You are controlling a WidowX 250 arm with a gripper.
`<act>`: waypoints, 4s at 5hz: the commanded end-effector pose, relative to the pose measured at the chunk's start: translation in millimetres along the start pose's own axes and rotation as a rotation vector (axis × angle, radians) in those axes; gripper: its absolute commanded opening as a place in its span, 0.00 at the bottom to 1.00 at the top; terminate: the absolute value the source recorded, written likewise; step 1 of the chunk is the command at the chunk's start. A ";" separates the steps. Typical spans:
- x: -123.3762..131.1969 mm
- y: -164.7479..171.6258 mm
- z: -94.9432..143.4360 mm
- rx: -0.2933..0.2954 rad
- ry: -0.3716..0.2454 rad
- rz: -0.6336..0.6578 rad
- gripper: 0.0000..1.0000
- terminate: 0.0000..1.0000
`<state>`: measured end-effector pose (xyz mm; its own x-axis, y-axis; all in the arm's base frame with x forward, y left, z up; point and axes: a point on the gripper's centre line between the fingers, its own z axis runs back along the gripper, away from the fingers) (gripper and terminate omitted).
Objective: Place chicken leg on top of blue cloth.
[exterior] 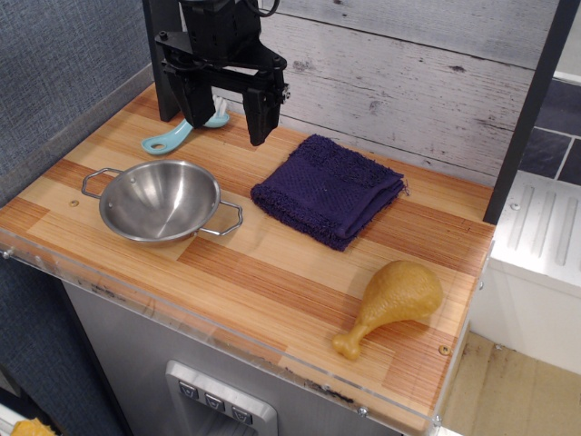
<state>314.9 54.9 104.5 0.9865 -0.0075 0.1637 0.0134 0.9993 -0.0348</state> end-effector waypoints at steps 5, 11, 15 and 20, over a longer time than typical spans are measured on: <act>-34.7 -106.8 -9.0 -0.105 -0.154 -0.292 1.00 0.00; -77.3 -131.5 -99.8 -0.108 0.099 -0.420 1.00 0.00; -69.7 -152.6 -86.1 -0.134 0.074 -0.511 0.00 0.00; 14.5 -71.4 -56.5 -0.051 -0.066 -0.068 0.00 0.00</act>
<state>338.5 -22.3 39.6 0.9799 -0.0702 0.1867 0.0849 0.9938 -0.0720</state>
